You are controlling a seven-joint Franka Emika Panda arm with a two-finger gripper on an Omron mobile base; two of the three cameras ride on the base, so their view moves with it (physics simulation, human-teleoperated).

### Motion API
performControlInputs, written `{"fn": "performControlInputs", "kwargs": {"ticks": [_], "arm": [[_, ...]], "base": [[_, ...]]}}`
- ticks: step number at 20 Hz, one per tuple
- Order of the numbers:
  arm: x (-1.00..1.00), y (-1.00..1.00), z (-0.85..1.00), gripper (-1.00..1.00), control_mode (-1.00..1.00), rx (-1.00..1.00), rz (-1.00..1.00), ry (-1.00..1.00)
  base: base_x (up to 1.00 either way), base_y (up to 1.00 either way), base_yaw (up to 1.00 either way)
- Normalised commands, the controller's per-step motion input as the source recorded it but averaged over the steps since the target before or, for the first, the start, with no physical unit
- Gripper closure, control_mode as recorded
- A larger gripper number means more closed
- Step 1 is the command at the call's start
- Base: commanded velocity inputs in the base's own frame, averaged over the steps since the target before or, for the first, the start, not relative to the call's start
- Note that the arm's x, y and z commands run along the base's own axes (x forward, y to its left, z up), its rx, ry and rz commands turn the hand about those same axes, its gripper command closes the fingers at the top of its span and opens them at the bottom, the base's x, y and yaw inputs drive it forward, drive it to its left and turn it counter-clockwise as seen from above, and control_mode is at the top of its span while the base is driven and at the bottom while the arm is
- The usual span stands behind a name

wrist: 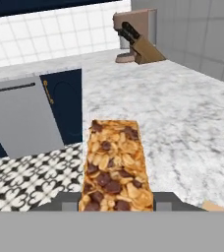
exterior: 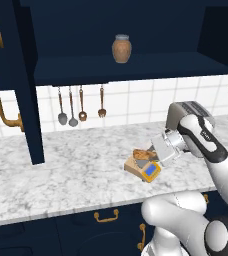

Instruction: Pick the bar and place it on the digital scale for weighing, and close the cabinet.

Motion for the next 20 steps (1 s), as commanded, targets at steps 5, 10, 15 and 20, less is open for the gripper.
{"fn": "performControlInputs", "kwargs": {"ticks": [5,10,15,20], "arm": [[0.18,0.00,-0.31,1.00,-1.00,0.00,0.00,0.03],[0.07,0.00,-0.31,1.00,-1.00,0.00,0.01,0.00],[0.23,0.00,-0.16,1.00,-1.00,0.00,0.00,0.00],[0.25,0.00,-0.23,1.00,-1.00,0.00,0.00,0.00]], "base": [[0.00,0.00,0.00],[0.00,0.00,0.00],[0.00,0.00,0.00],[0.00,0.00,0.00]]}}
